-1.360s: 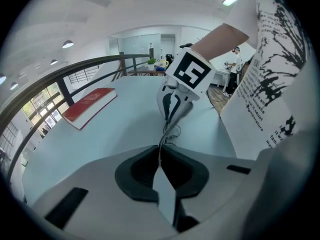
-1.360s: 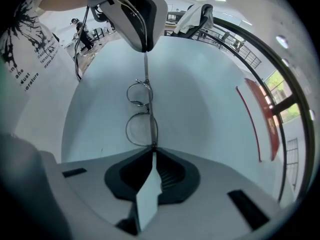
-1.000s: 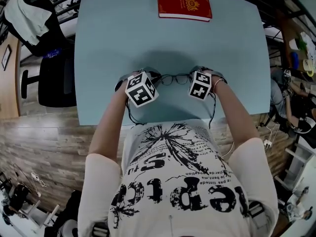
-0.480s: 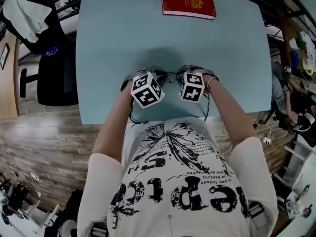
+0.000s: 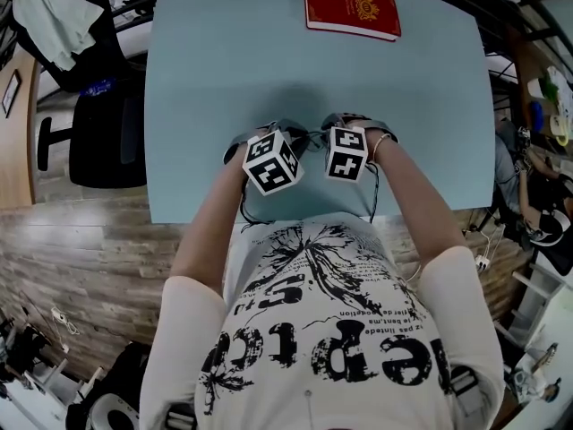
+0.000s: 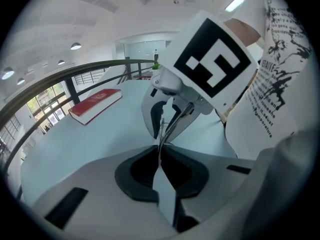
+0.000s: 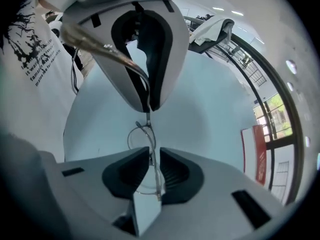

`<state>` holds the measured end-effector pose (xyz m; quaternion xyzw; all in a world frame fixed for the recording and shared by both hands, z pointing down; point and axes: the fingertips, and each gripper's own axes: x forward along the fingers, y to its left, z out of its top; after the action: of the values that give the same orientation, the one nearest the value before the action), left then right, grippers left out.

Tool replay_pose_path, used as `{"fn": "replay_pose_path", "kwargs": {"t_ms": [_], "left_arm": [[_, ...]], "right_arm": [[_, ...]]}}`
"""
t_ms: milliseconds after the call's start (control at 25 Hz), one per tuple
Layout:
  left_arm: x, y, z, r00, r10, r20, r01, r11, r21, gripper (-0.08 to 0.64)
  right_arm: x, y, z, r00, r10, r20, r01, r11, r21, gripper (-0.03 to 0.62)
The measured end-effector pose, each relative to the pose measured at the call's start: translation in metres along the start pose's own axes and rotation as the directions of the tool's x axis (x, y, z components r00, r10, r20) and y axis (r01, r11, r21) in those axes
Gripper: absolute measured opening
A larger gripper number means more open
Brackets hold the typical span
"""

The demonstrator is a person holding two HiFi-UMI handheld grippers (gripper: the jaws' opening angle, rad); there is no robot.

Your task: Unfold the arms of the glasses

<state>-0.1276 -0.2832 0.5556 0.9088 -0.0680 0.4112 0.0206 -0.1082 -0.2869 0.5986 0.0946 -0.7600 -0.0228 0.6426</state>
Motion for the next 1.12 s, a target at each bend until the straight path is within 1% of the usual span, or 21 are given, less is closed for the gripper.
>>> {"fn": "replay_pose_path", "kwargs": {"t_ms": [160,240,360,680,800,960,1120], "left_arm": [[0.0,-0.001,-0.002,1.0,0.0,0.003,0.0,1.0,-0.008,0.029],[-0.001,0.0,-0.003,1.0,0.002,-0.001,-0.002,1.0,-0.008,0.029],[-0.004,0.003,-0.005,1.0,0.011,-0.013,-0.011,1.0,-0.01,0.029],[-0.007,0.01,-0.014,0.998,0.036,-0.045,-0.037,0.999,-0.014,0.028],[-0.011,0.014,-0.016,0.997,0.055,-0.046,-0.056,0.998,-0.02,0.029],[-0.014,0.016,-0.017,0.997,0.063,-0.04,-0.064,0.997,-0.031,0.028],[-0.013,0.017,-0.018,0.996,0.077,-0.042,-0.079,0.996,-0.038,0.029]], "right_arm": [[0.012,0.006,0.0,0.999,0.039,-0.005,-0.039,0.999,0.018,0.069],[0.013,0.007,0.0,0.999,0.039,-0.004,-0.039,0.999,0.013,0.034],[0.008,0.007,0.003,0.999,0.031,0.023,-0.031,1.0,0.002,0.026],[-0.029,-0.003,0.002,0.991,-0.058,0.121,0.061,0.998,-0.025,0.025],[-0.041,-0.005,-0.007,0.987,-0.093,0.13,0.098,0.995,-0.033,0.024],[-0.056,-0.005,-0.013,0.978,-0.115,0.174,0.115,0.993,0.011,0.025],[-0.064,-0.009,-0.025,0.972,-0.143,0.184,0.136,0.989,0.048,0.025]]}}
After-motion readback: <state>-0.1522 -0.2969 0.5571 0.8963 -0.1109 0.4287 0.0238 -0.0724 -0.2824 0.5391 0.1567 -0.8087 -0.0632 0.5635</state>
